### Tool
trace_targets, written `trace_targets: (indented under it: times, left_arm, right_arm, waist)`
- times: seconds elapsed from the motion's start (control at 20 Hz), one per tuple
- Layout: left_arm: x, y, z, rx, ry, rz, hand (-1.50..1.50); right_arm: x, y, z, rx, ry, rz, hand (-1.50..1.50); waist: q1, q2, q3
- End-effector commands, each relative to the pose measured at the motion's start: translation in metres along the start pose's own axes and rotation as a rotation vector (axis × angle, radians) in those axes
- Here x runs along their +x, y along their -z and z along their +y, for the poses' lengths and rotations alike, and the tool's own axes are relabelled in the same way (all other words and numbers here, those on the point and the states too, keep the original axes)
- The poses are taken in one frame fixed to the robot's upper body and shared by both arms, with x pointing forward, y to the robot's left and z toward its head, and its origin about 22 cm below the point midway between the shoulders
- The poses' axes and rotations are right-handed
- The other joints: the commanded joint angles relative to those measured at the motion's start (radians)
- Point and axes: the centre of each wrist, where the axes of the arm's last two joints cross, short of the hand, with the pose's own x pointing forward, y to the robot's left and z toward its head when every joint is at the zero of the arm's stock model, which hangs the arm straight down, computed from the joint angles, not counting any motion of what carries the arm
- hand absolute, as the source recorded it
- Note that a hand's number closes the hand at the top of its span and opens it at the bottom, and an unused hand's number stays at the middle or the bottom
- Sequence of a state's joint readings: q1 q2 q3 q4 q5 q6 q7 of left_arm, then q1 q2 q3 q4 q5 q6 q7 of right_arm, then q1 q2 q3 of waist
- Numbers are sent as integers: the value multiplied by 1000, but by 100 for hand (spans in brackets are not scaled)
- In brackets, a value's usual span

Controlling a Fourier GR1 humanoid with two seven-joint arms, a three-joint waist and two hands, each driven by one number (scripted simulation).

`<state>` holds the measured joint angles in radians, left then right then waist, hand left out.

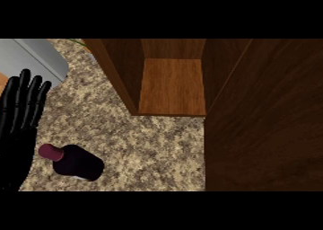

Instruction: Pick up the wine, place it into the cabinet and close the cabinet

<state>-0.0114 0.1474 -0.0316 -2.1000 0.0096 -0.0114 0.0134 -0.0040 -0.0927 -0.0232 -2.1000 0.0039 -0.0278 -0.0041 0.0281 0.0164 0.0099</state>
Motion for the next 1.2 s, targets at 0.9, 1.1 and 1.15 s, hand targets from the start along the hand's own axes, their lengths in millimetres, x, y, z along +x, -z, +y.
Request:
trace_targets:
  times: [0.9,1.1,1.15]
  left_arm:
    - [-11,34,-32,781,-52,277,-150]
    - [-4,44,-39,787,-64,245,-150]
    - [0,48,-32,781,-45,259,-150]
  right_arm:
    - [43,-37,-12,275,184,170,-150]
    - [37,-40,-11,268,171,174,-150]
    - [39,-34,-3,268,185,187,-150]
  waist:
    - [-33,-17,-10]
    - [-32,-17,-10]
    - [-30,-17,-10]
